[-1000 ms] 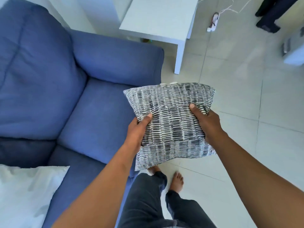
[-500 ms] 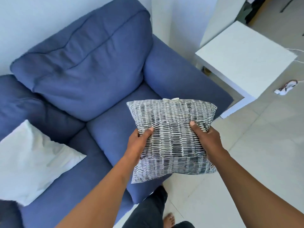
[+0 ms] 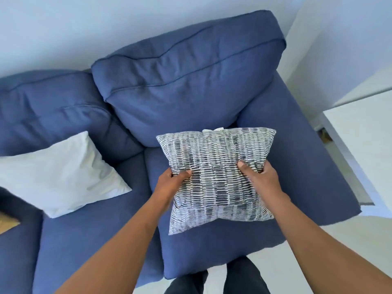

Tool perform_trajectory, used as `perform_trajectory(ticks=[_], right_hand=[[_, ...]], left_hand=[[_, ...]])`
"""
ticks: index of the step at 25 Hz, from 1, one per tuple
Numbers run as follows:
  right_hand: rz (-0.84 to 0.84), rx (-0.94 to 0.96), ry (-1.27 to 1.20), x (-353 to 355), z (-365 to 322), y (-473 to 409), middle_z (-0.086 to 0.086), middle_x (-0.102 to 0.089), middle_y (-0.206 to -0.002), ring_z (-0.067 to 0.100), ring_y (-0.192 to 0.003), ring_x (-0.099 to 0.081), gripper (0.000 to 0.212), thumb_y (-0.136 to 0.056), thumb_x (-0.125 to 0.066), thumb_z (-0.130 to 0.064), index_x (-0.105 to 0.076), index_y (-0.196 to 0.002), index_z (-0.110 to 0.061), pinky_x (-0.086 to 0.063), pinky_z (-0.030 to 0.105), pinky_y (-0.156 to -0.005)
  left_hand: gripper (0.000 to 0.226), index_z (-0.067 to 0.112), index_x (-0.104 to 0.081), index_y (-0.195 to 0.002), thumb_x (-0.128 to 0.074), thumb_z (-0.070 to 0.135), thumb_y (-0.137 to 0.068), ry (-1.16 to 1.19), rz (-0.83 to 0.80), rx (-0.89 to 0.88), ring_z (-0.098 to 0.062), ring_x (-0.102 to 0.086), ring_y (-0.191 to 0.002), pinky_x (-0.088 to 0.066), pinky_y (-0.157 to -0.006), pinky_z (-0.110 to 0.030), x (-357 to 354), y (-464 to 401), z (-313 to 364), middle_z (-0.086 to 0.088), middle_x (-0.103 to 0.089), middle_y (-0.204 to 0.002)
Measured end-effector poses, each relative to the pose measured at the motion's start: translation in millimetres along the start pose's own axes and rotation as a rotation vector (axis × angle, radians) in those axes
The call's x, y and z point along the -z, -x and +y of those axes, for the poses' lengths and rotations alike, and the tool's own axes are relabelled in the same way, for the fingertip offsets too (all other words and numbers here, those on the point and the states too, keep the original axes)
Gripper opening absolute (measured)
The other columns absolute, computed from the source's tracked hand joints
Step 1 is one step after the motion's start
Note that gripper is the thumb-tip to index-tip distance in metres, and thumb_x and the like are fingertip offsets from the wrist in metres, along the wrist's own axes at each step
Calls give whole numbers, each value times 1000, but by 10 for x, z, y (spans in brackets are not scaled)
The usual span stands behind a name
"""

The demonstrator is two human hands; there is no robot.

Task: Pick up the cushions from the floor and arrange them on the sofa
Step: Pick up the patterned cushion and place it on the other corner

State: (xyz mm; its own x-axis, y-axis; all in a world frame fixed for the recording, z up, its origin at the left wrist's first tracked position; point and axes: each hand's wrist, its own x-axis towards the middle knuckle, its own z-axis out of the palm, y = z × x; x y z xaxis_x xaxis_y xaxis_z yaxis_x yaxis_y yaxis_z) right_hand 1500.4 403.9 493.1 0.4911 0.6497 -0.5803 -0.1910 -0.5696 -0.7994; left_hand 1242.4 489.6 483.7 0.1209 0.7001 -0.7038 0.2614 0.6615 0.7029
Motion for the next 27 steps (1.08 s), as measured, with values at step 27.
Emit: perform_trajectory(ticks=[27], right_hand=[[-199, 13, 53, -784, -1139, -2272, -6, -78, -103, 2, -79, -76, 29, -89, -83, -16, -70, -115, -13, -59, 26, -63]], left_hand=[[32, 10, -73, -116, -80, 9, -85, 206, 375, -109, -26, -77, -107, -62, -98, -45, 312, -1617, 847, -8, -80, -117]])
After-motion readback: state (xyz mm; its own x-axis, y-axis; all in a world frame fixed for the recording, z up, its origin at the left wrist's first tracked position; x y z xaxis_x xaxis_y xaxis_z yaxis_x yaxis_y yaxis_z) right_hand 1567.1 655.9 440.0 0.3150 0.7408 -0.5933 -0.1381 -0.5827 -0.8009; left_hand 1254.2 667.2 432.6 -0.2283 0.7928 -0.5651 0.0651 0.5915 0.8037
